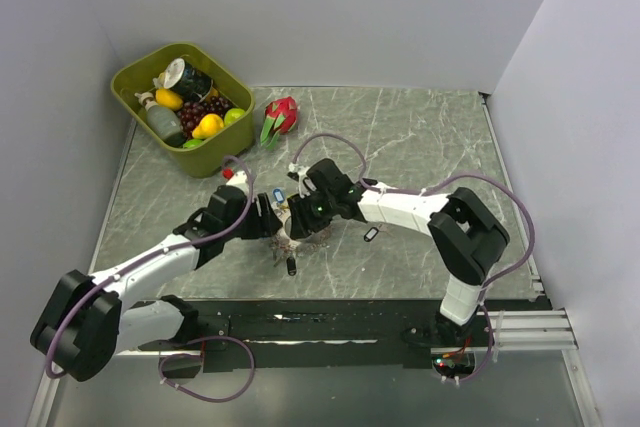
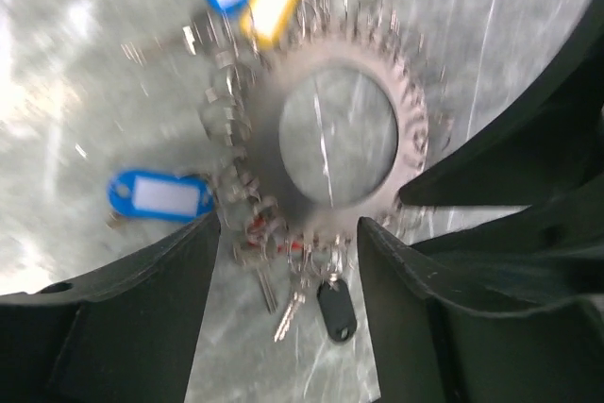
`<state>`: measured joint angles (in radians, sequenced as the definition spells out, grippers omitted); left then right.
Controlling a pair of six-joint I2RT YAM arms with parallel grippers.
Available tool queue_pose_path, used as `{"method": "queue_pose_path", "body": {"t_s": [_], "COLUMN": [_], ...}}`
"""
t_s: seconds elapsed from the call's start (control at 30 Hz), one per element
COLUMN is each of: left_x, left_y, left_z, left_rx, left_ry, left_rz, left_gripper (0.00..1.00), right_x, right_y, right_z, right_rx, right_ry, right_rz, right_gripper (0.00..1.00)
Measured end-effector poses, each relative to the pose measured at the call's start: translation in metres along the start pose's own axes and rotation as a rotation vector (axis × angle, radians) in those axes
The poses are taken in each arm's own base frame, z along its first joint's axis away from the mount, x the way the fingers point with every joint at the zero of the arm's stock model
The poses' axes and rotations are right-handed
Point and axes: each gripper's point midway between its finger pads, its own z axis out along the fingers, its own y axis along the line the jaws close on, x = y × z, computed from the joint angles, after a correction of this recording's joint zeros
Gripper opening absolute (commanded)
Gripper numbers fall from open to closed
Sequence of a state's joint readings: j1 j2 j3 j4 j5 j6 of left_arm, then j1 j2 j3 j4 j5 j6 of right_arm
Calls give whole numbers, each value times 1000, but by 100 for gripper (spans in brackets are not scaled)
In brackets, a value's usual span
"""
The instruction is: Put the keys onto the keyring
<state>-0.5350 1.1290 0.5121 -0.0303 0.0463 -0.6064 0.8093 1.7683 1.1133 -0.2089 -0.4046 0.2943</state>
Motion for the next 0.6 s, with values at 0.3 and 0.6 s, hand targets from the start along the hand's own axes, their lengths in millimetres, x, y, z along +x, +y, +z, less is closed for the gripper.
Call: {"method": "queue_pose_path", "body": {"t_s": [0.3,0.6], "left_x": [43,49], "left_y": [-23,-33], "left_z": [-2,2], "left_rx": [97,124], "left_ry": [96,102], "left_rz": [21,39], "left_gripper": [60,48], "right_x": [15,32], "right_y": [-2,-13], "right_z": [-7,-12], "right_rx": [5,62], "right_ry": [7,8], "right_rz": [19,78], "right_gripper": [45,42]}}
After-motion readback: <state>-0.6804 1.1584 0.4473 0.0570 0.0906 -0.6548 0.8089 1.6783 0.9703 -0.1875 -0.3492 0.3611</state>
